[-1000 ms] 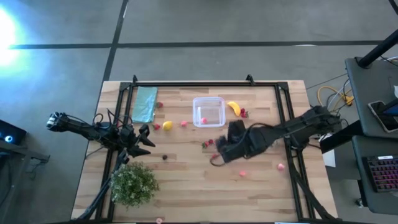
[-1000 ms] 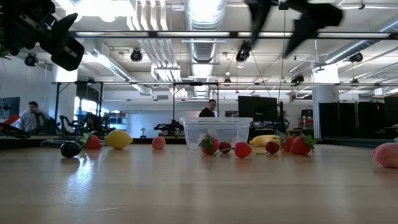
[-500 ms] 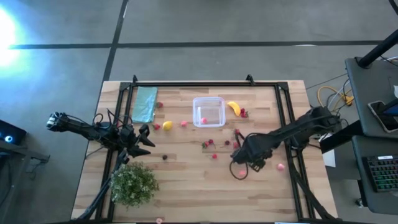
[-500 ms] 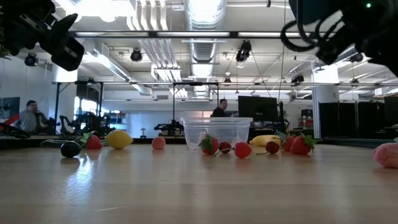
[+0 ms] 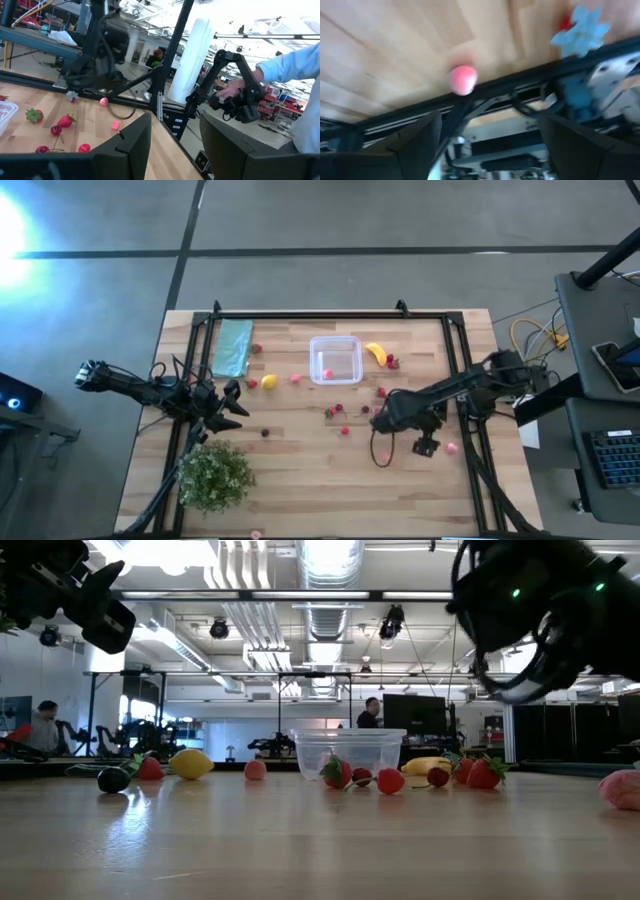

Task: Pick and placing Produce into tupperware
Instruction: Put the red strawberry into the transparent bin

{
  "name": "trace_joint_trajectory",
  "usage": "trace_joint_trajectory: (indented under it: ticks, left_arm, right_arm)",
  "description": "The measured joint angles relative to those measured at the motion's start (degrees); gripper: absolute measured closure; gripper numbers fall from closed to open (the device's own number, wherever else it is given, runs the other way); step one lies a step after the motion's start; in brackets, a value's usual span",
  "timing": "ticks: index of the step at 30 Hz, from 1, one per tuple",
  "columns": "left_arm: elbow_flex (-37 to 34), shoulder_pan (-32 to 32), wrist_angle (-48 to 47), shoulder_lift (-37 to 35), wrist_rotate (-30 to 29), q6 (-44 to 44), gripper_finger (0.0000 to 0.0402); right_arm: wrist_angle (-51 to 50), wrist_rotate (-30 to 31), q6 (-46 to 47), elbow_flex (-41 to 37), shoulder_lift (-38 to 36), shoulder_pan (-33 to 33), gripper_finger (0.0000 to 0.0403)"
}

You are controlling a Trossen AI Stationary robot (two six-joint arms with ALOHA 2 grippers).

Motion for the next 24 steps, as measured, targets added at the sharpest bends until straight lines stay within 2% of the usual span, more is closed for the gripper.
trace_joint_trajectory:
  ticks: [4,7,14,24]
  left_arm:
    - [0.0,0.0,0.0,0.0,0.0,0.0,0.0246]
    - [0.0,0.0,0.0,0.0,0.0,0.0,0.0246]
    - [0.0,0.0,0.0,0.0,-0.2,0.0,0.0246]
    - [0.0,0.0,-0.1,0.0,-0.2,0.0,0.0246]
  right_arm:
    - [0.0,8.0,-7.7,0.3,3.2,-5.2,0.0078]
    - [0.1,11.3,-13.4,-0.5,4.8,-9.2,0.0078]
    - [4.0,12.9,-20.9,-4.9,4.1,-15.0,0.0078]
    - [10.5,12.9,-22.7,-10.9,3.7,-15.2,0.0078]
